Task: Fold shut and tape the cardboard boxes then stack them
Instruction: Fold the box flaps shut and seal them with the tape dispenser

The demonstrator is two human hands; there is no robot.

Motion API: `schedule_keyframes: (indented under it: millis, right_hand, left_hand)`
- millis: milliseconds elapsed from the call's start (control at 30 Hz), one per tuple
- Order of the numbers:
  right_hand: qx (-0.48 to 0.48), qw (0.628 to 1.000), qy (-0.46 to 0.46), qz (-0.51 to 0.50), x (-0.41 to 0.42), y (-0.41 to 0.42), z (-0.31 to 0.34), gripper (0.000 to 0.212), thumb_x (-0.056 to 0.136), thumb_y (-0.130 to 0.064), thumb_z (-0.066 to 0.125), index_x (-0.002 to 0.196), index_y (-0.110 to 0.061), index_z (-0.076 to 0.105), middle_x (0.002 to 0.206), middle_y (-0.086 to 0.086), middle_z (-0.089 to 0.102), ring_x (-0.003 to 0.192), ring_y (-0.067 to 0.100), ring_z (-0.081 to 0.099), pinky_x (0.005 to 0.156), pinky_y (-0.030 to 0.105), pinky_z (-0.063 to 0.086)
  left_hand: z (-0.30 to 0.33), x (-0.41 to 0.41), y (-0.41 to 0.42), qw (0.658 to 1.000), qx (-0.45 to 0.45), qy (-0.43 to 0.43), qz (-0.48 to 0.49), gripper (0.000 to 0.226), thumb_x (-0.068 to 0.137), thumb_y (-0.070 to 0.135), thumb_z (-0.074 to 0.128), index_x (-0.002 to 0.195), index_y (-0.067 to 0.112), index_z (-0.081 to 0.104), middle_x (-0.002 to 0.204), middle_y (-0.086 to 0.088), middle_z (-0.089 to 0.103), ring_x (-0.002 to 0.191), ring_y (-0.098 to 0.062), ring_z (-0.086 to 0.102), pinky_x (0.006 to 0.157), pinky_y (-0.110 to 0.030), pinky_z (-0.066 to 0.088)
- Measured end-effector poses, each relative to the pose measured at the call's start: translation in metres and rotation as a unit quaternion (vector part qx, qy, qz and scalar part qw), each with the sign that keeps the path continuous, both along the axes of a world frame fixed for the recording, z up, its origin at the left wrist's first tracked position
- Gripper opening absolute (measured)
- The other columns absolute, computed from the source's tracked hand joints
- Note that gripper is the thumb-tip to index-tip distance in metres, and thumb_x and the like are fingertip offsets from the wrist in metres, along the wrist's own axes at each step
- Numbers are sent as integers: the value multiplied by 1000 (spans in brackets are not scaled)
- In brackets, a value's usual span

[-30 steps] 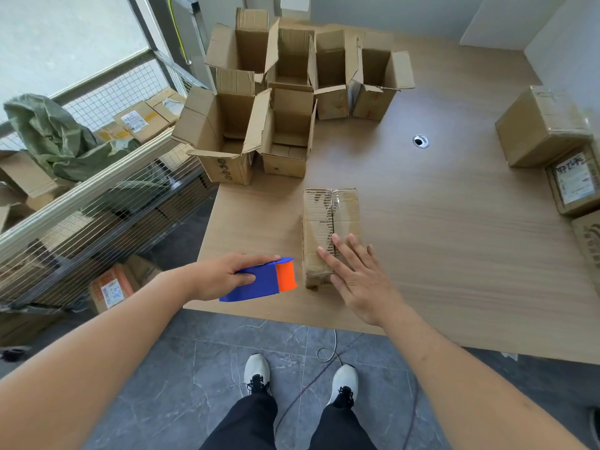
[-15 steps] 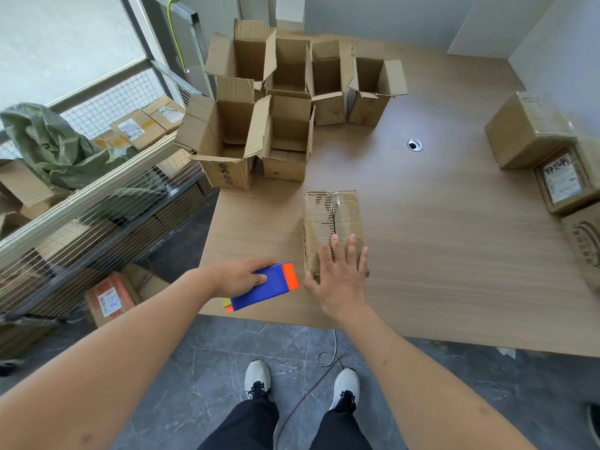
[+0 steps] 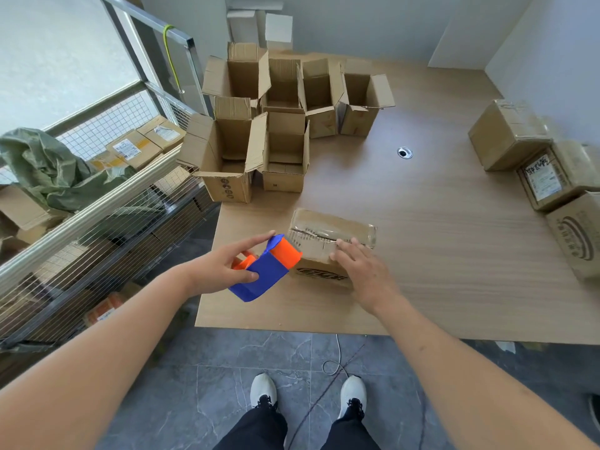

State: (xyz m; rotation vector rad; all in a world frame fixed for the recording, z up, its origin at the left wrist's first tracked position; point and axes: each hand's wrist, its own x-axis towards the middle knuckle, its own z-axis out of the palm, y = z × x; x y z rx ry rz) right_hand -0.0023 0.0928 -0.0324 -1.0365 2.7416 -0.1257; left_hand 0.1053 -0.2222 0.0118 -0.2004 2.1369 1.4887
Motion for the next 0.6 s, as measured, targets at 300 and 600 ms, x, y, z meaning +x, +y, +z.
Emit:
schedule_keyframes:
  millis: [300, 600]
  right_hand:
    - [70, 990, -6, -126, 3, -70, -5, 85, 89, -49, 61, 153, -52, 5, 142, 11, 30, 128, 37, 34, 106, 57, 35]
    - [-13, 996, -87, -7, -5, -63, -4, 67, 82, -24, 62, 138, -57, 46, 158, 2, 23, 155, 35, 1, 121, 57, -11]
  left_hand:
    - [2, -5, -7, 1000, -24, 14, -13, 85, 95, 17, 71, 142, 73, 28, 122, 6, 59, 106, -11, 68, 81, -32, 61]
    - [4, -4, -24, 1000, -13, 8, -7, 83, 90, 14, 73, 142, 68, 37, 124, 5, 58, 110, -18, 67, 89, -39, 59]
